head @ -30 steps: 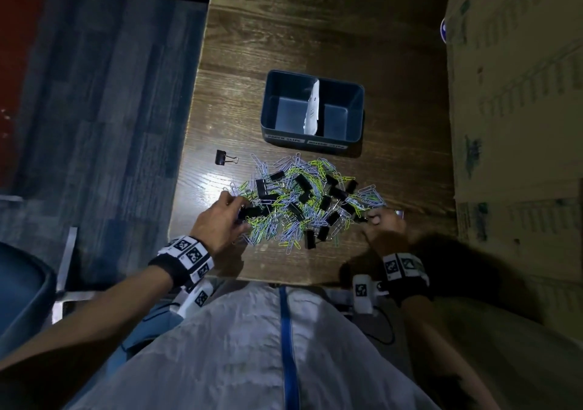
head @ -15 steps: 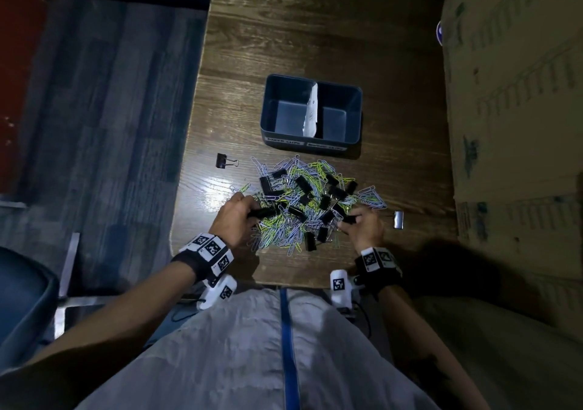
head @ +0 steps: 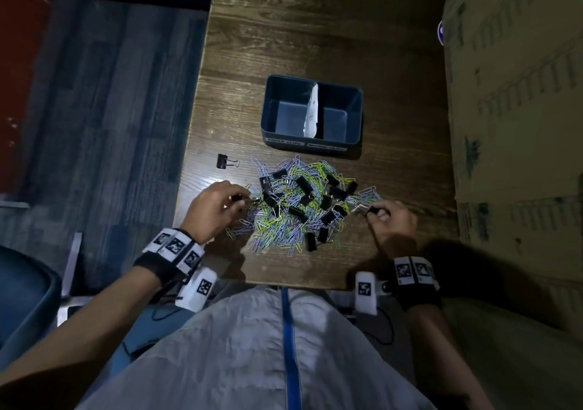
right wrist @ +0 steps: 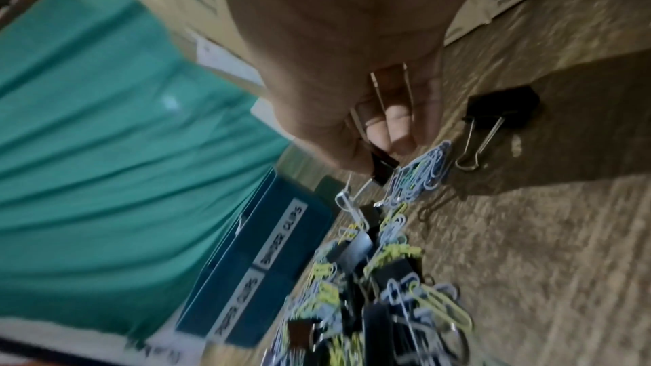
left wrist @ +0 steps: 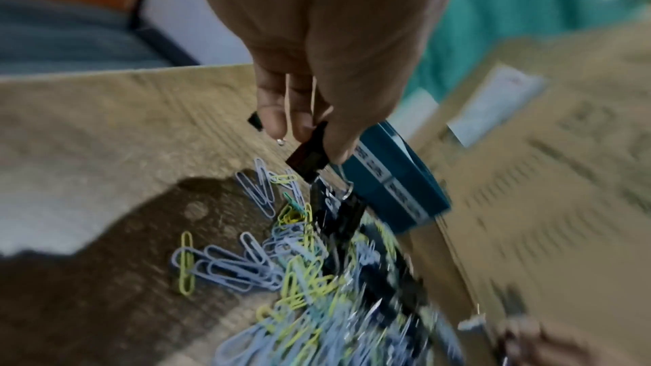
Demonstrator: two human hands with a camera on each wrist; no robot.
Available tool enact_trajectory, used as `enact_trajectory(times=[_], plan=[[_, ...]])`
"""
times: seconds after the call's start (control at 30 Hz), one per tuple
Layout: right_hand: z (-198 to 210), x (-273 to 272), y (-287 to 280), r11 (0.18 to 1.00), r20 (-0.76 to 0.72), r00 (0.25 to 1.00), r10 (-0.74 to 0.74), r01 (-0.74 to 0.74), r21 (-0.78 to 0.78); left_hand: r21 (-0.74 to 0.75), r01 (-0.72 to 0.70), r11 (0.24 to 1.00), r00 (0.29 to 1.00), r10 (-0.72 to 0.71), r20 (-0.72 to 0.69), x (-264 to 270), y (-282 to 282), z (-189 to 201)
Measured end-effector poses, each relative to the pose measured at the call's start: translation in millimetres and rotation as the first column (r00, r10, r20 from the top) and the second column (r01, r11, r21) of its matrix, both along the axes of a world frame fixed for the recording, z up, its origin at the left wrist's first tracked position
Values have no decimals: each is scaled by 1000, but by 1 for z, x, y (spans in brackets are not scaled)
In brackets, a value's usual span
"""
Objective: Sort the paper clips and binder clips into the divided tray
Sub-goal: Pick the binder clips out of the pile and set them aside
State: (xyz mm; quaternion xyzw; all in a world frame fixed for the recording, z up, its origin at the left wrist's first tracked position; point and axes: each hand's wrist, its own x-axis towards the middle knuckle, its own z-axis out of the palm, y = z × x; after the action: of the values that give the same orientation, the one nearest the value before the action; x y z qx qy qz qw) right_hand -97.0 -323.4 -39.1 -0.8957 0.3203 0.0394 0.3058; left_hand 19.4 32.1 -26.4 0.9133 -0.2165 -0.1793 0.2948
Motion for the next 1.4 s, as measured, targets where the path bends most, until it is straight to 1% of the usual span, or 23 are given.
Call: enact_trajectory(times=[0.07,0.13,0.17,0.23,0.3,0.4,0.5,0.53,0.6,0.63,0.7,0.73,0.77,0.83,0.87,0.93,1.0,1.07,1.1,1.17,1.23,1.3,1.4], plan=[[1,-1,-11,996,48,995,-88,87,28,-38,-182,982,979,178,-102,8,11,-6],[4,0,-24,995,70,993,-100,99,23,13,-340,940,930,338,-145,16,21,-11],[6,0,-29,995,53,994,-94,93,22,48,-395,917,902,397,-170,18,26,-14],[6,3,-39,996,-7,997,-76,77,53,100,-463,881,850,473,-231,21,37,-25],[2,4,-47,989,-35,996,-79,83,124,114,-476,872,826,488,-284,22,46,-36],[0,7,-44,949,-68,990,-122,137,283,136,-442,886,829,462,-314,20,51,-45],[3,9,-26,925,-66,996,-52,73,373,140,-367,919,867,393,-305,17,42,-46],[4,9,-19,917,-55,998,-16,37,398,154,-336,929,891,366,-267,16,38,-46],[-1,9,-7,903,-45,998,51,-26,428,261,-261,930,942,304,-142,13,30,-40],[-3,10,-3,900,-57,996,70,-38,434,307,-230,924,962,263,-71,11,25,-35],[-3,12,7,867,-79,995,58,-11,499,305,-176,936,984,177,24,7,7,-22],[-3,14,11,840,-80,996,36,13,542,268,-136,954,991,132,31,5,-5,-14],[-3,16,16,818,-80,997,19,31,575,219,-87,972,996,89,1,2,-19,-4],[-1,19,26,798,-76,997,7,40,602,127,18,992,991,-1,-135,-3,-47,10],[0,21,29,799,-69,998,14,30,601,102,76,992,979,-55,-197,-6,-60,15],[1,22,33,821,-63,997,45,-1,571,108,211,971,953,-180,-246,-12,-84,18],[5,22,32,833,-55,997,62,-22,553,172,329,928,931,-288,-225,-17,-98,12],[8,22,23,847,-47,999,9,17,531,259,382,887,923,-353,-150,-18,-104,2],[9,22,16,874,-53,998,-35,56,484,304,376,875,926,-362,-105,-17,-104,-2],[10,20,-5,949,-90,986,-143,162,271,362,315,877,944,-330,-22,-12,-100,-10],[8,16,-30,961,-104,961,-256,265,77,378,238,895,963,-267,25,-5,-95,-17],[3,12,-54,941,-92,938,-333,337,26,381,187,905,974,-222,47,4,-90,-22],[-6,8,-74,927,-152,917,-369,375,12,368,193,910,975,-221,34,16,-91,-29]])
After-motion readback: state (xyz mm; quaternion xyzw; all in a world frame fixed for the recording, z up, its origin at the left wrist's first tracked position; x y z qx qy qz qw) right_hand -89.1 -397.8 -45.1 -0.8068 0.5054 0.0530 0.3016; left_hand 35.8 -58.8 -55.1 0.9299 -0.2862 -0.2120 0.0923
